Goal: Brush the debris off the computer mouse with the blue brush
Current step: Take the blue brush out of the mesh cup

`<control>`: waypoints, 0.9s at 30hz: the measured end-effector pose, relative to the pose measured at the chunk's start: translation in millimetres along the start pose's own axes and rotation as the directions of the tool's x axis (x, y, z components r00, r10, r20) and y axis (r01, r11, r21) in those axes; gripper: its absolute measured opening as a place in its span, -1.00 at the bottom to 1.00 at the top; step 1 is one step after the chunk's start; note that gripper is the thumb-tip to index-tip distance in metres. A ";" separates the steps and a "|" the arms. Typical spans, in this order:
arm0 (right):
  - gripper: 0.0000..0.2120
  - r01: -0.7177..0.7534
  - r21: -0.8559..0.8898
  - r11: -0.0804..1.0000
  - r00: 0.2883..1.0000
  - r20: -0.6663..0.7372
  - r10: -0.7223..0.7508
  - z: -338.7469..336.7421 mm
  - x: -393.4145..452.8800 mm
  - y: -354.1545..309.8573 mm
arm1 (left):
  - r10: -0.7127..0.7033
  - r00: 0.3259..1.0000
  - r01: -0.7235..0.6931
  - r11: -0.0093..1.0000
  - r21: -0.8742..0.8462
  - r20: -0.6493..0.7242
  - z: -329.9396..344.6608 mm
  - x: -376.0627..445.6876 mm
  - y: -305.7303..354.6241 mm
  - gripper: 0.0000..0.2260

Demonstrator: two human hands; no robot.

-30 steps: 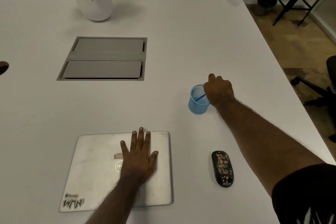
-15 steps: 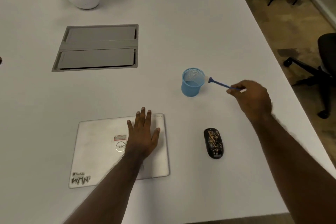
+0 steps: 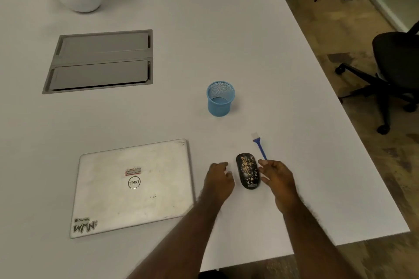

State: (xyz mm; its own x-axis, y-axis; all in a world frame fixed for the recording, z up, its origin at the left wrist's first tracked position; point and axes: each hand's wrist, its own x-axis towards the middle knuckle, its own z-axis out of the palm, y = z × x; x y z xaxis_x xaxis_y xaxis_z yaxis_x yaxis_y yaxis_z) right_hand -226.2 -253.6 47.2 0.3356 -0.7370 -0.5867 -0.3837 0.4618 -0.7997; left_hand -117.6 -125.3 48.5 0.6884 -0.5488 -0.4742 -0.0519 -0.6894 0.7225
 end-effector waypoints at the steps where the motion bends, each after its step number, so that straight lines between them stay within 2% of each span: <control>1: -0.87 -0.010 0.026 1.000 1.000 0.012 0.009 1.4 -1.5 3.8 | -0.020 0.999 0.020 1.000 0.002 0.032 5.7 1.5 1.0 -0.66; 7: -0.89 -0.025 0.059 0.998 1.000 0.008 0.025 3.2 -2.8 13.1 | -0.014 0.995 0.025 0.992 -0.123 0.094 22.2 4.2 8.9 -0.71; 10: -0.90 -0.034 0.061 0.998 0.999 0.005 0.034 2.2 -2.8 13.9 | -0.088 0.993 0.105 0.961 -0.257 0.080 26.2 2.9 10.4 -0.73; 16: -0.85 -0.008 0.036 0.999 1.000 -0.030 0.009 -1.6 -8.0 17.7 | -0.221 0.966 0.260 0.853 -0.453 0.138 31.6 -3.1 13.8 -0.77; 21: -0.77 -0.006 0.069 0.998 0.999 -0.048 0.009 -10.5 -19.7 12.0 | -0.192 0.964 0.261 0.813 -0.520 0.184 29.9 -10.8 19.1 -0.79; 27: -0.74 0.015 0.117 0.993 0.998 -0.062 -0.007 -28.1 -51.5 -13.4 | -0.090 0.941 0.287 0.719 -0.632 0.325 16.1 -32.7 39.4 -0.85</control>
State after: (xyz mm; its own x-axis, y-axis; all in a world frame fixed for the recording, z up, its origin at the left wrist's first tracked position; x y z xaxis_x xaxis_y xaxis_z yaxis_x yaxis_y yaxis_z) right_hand -262.6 -235.7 91.7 0.2841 -0.7697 -0.5717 -0.2757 0.5055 -0.8176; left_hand -153.7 -142.1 84.4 0.4176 -0.6079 -0.6753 0.6180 -0.3547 0.7016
